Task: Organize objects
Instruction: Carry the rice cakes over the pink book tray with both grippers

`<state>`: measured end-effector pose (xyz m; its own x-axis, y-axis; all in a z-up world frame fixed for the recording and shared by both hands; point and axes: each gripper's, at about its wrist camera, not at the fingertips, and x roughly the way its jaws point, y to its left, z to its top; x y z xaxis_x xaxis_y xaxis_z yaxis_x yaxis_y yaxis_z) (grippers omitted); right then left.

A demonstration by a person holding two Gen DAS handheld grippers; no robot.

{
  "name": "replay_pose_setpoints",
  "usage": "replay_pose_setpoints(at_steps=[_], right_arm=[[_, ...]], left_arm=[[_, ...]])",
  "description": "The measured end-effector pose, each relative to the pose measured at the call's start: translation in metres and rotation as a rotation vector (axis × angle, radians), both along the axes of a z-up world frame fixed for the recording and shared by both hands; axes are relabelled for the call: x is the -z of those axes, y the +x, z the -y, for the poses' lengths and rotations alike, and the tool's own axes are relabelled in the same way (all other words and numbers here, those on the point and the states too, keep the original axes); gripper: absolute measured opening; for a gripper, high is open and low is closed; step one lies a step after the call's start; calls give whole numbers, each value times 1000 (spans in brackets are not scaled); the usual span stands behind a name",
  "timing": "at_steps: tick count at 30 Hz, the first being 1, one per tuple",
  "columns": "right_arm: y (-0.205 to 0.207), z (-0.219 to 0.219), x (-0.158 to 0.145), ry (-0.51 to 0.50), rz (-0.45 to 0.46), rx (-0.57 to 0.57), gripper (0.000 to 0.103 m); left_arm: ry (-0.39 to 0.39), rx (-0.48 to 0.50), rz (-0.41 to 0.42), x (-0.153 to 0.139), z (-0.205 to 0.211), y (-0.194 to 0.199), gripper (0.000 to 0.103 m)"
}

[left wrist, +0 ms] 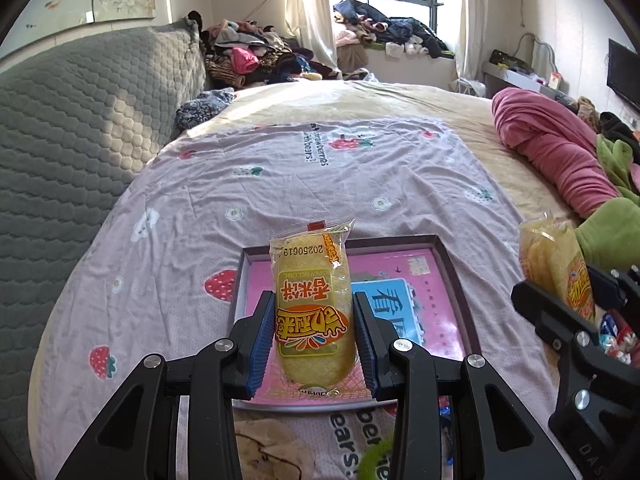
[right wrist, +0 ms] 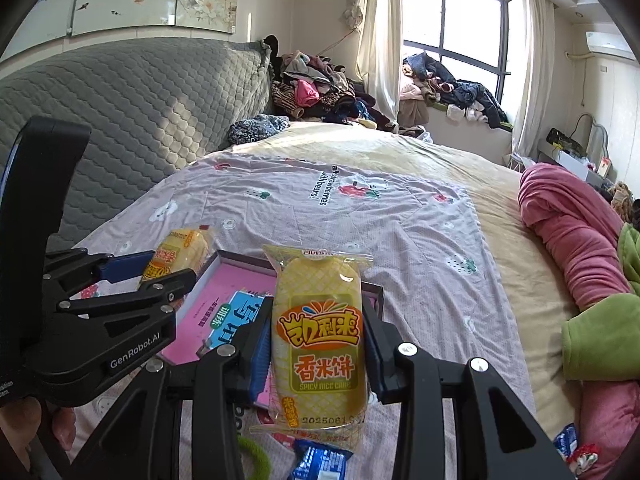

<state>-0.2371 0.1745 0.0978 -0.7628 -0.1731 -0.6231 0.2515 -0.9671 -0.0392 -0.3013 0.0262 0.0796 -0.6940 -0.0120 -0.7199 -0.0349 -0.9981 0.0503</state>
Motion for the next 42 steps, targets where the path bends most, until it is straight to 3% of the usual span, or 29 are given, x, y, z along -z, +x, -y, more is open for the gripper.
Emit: replay_pose_setpoints(at_steps=[28,42], right_arm=[[-80,8,72,44,122,13,39],[-123,7,125,63,234,49,39]], left_arm=[[-24,-39,101,73,6,-90,39],[-18,-50,168,119,6,-123,39]])
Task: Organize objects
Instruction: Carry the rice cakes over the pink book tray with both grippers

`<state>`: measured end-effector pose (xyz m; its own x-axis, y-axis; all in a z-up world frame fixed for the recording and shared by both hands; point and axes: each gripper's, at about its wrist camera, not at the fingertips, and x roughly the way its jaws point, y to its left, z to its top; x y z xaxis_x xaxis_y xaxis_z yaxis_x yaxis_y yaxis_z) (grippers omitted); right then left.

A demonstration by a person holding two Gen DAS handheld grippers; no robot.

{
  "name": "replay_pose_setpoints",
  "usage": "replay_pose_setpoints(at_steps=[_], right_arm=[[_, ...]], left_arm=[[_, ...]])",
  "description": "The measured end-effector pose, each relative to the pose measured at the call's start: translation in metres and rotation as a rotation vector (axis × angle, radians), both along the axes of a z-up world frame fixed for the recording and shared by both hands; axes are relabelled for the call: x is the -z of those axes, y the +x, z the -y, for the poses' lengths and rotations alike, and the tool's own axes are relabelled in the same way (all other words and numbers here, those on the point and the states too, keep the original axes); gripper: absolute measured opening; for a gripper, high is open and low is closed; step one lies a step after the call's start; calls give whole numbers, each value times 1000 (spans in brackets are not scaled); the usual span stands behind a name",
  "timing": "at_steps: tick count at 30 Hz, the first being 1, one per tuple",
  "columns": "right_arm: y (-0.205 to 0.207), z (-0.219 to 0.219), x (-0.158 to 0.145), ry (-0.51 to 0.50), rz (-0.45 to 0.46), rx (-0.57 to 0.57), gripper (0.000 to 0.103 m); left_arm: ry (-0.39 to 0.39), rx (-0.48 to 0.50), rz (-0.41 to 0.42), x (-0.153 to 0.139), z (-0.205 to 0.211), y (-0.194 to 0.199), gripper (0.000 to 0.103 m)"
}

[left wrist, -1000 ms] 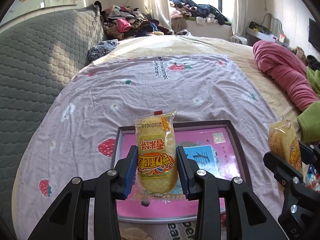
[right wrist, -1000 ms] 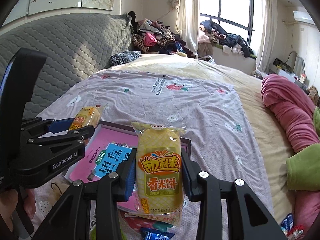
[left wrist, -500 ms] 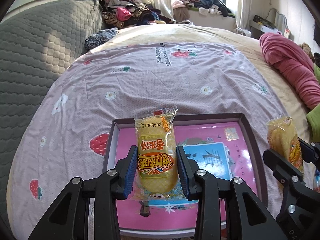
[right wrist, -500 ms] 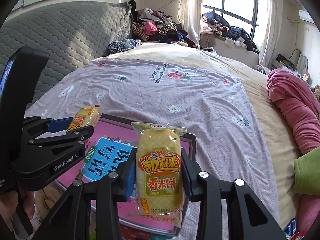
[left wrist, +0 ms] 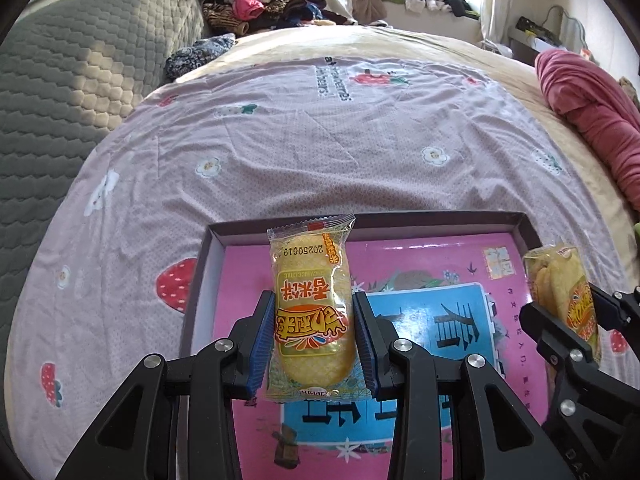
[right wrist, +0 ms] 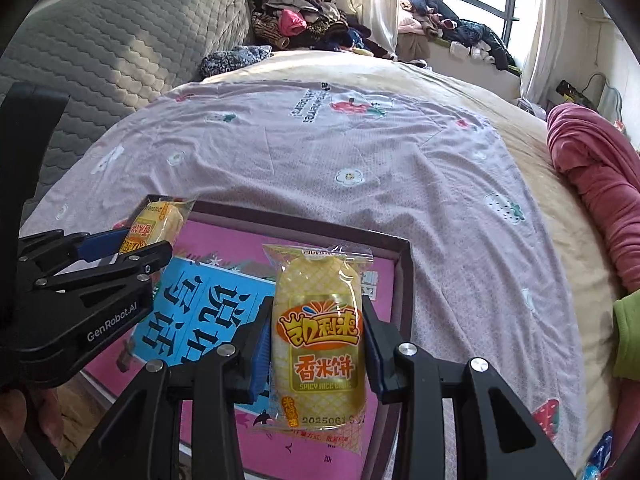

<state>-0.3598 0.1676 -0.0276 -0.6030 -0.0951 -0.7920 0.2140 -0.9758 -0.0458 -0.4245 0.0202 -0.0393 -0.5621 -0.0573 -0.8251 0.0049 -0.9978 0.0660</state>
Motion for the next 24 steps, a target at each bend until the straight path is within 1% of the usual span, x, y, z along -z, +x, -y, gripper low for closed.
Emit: replay_pose_setpoints(at_steps=[5,9,12,15,19,22,24], right_arm=[[-12,3,14,0,30,-5,39],[-19,1,21,-10,52,-11,39],[-23,-3,25,-4,50,14,39],[-28,-3,28,-29,66,13,40],[-34,6,29,-17,69,-3,40],[-40,10,36,4,96,2,39],[-45,9,42,-5,114,4,39]], left_arm=[[-5,-3,18,11,3,-8,39],[-12,18,25,16,2,-14,39],[-13,15,26,18,3,-18,39],[-17,8,33,20,5,-23,39],[-7,0,43,24,8,-28,39],[-12,7,51,30,6,-29,39],[-10,14,57,33,5,-30,39]])
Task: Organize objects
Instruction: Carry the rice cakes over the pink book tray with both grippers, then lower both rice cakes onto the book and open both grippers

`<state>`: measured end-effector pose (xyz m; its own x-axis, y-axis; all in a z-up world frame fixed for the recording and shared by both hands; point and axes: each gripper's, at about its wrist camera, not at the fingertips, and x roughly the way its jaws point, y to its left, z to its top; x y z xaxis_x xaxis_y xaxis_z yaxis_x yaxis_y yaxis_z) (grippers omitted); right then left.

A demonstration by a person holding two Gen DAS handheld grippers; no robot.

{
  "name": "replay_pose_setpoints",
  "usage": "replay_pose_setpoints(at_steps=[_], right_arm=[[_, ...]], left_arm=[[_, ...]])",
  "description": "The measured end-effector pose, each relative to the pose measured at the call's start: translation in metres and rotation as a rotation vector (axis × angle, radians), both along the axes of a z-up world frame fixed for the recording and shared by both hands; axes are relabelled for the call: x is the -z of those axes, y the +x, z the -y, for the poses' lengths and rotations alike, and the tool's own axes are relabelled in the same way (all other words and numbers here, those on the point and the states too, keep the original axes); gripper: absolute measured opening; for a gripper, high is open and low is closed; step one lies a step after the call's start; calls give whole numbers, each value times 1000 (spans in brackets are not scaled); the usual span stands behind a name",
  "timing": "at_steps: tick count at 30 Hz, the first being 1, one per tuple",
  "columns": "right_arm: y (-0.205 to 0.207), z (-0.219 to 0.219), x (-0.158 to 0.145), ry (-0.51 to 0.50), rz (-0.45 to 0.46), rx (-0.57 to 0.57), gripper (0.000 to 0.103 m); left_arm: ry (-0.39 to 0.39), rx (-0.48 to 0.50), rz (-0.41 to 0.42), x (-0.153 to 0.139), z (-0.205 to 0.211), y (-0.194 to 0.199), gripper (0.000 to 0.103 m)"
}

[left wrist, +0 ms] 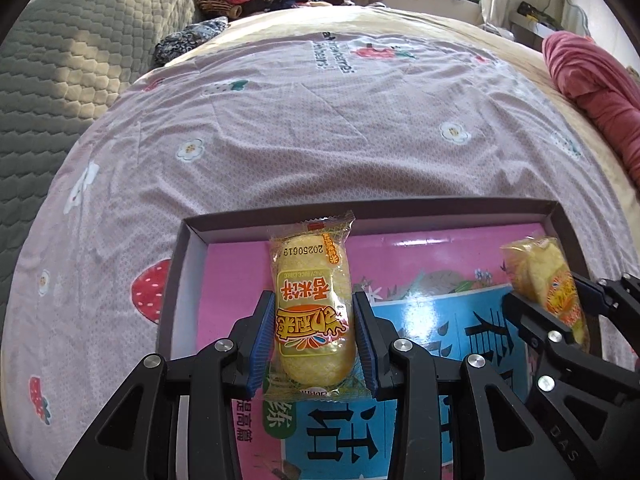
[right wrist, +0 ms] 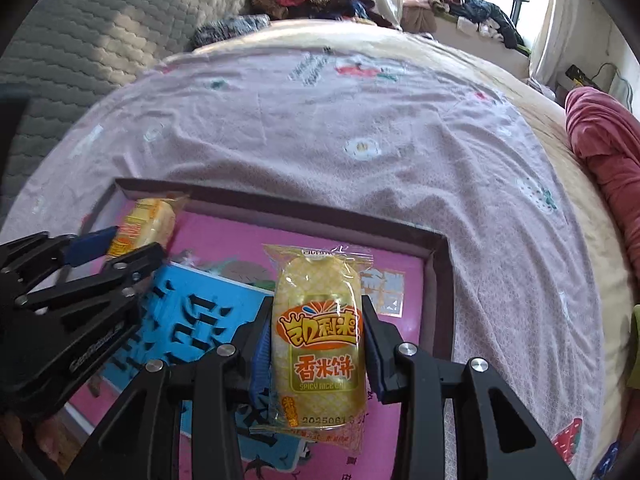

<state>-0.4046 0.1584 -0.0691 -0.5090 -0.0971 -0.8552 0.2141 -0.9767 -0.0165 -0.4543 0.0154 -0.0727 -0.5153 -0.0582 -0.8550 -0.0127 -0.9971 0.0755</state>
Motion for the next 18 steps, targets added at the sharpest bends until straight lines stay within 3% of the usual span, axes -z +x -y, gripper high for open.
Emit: replay_pose_setpoints(at_steps=[2,11,18], right_arm=[[-4,-3,4,-31,10,8,39],[-15,-5,17,5,2,27,40],[-16,-6,16,5,-11,30,43]], left_arm=[[-5,2,3,2,-1,-1,39],[-56,12,-9,10,-2,-11,41],[-32,2,-10,13,4,-12,43]])
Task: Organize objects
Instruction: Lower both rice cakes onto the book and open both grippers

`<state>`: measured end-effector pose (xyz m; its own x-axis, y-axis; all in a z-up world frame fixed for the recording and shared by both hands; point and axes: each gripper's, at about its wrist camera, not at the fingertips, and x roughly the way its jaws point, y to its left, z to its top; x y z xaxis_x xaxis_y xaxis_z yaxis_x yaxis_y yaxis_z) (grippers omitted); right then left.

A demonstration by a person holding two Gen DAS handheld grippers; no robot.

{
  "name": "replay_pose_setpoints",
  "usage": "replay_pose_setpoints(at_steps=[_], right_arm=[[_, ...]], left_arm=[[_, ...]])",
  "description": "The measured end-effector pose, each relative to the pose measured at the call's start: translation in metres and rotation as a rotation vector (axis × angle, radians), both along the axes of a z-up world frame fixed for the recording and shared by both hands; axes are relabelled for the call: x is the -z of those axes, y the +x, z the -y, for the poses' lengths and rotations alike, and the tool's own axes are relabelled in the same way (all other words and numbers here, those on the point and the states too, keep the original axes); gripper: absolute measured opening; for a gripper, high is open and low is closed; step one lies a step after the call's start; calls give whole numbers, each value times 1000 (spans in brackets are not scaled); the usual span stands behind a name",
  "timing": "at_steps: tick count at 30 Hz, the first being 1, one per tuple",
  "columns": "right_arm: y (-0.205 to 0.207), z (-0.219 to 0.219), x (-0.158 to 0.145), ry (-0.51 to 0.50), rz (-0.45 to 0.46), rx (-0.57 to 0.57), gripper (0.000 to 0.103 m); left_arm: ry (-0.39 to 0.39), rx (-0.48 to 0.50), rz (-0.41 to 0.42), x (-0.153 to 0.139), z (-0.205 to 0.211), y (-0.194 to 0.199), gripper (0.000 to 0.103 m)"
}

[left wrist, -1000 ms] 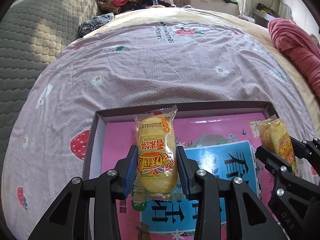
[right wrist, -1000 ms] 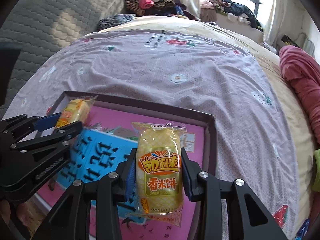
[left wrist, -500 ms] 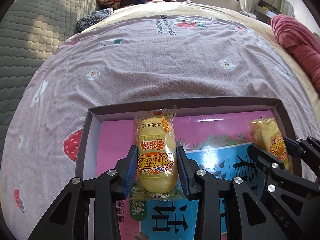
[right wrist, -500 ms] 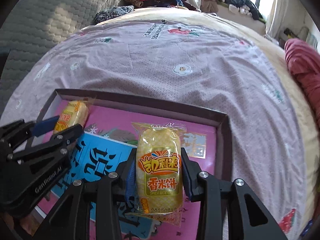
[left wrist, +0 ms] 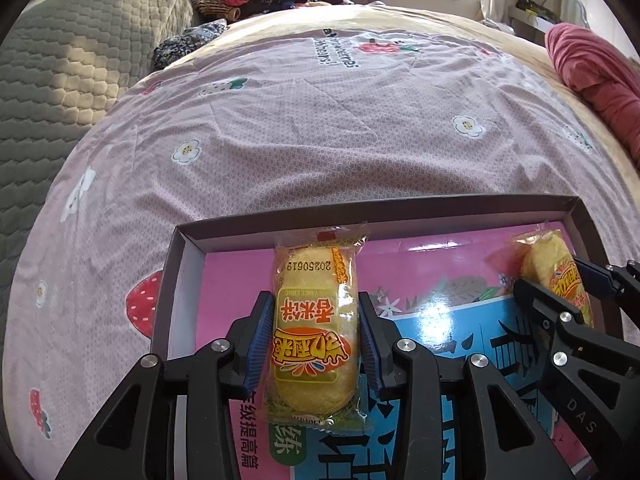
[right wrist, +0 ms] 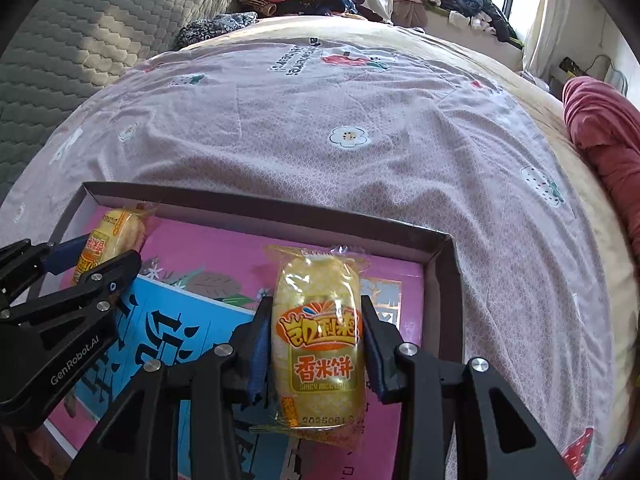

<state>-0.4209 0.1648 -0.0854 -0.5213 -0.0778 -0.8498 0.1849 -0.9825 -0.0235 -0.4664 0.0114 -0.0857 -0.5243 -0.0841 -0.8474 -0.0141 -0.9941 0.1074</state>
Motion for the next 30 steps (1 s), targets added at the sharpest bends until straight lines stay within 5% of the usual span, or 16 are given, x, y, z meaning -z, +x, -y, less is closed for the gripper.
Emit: replay_pose_setpoints(at_steps=[5,8,22,26,30], right_arm=[[1,-2,-3,4,-5,0,68],[5,-4,-10,-16,-21,1,73],[29,-3,-29,-8,-54,-6,89],[41,-5,-41,-12,-72,-2,93],[53,-2,-57,-7,-84,-12,94]], left_arm=[[-17,8,-21,-7,-2,1,66],[-56,7,-5,-9,-2,0,66],[-62,-11,-23,-27,14,20,84],[-27,-28,-42,-45,22,29,103],[-18,-23,-75,-62,24,43,103]])
